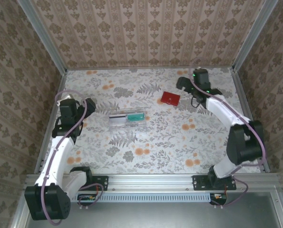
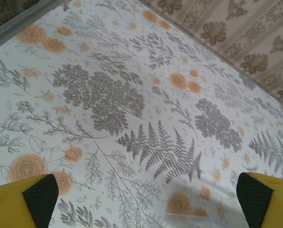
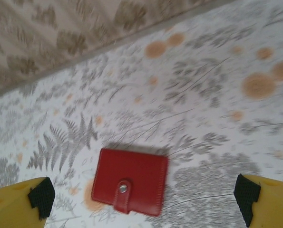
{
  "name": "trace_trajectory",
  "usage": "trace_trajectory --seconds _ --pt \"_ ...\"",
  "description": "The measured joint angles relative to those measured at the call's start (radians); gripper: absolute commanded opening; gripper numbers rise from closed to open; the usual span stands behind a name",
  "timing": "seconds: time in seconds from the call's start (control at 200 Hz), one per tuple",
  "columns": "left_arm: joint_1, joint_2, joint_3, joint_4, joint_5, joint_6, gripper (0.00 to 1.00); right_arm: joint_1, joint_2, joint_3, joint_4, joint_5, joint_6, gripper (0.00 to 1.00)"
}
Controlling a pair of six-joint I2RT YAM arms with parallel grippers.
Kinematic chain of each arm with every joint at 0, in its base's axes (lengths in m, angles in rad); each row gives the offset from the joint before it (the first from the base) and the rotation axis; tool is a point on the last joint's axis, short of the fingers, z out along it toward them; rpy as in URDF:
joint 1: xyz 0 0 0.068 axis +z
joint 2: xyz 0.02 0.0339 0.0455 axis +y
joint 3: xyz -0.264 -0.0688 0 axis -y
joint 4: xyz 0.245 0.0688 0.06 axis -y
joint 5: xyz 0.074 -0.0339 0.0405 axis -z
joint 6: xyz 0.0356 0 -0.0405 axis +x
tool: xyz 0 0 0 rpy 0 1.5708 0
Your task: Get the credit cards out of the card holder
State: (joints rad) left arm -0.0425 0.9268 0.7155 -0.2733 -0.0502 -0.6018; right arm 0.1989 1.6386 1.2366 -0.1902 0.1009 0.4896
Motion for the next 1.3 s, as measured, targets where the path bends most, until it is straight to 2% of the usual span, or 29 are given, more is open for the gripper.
trace_trajectory --seconds 0.195,0.365,0.64,0.755,0.945,1.3 --pt "-0.035 -0.062 0.0 -0.045 0.004 0.005 1.0 0.101 0.25 0.237 -0.117 0.019 -0.019 1.0" --pt "-0.073 -0.076 0.0 -0.061 0.01 0.016 1.0 0.127 0.461 0.447 -0.214 0.023 -0.037 1.0" --pt "-0.101 -0.076 0.0 -0.1 0.023 0.039 1.0 0.127 0.679 0.66 -0.346 0.027 -0.065 1.0" --pt "-0.102 -0.076 0.003 -0.101 0.029 0.045 1.0 0.13 0.721 0.704 -0.379 0.026 -0.082 0.94" --pt "-0.102 -0.076 0.007 -0.101 0.029 0.045 1.0 0.156 0.711 0.672 -0.373 0.017 -0.109 0.93" --pt "-0.109 -0.079 0.007 -0.101 0.028 0.045 1.0 0.301 0.429 0.217 -0.246 -0.09 -0.12 0.9"
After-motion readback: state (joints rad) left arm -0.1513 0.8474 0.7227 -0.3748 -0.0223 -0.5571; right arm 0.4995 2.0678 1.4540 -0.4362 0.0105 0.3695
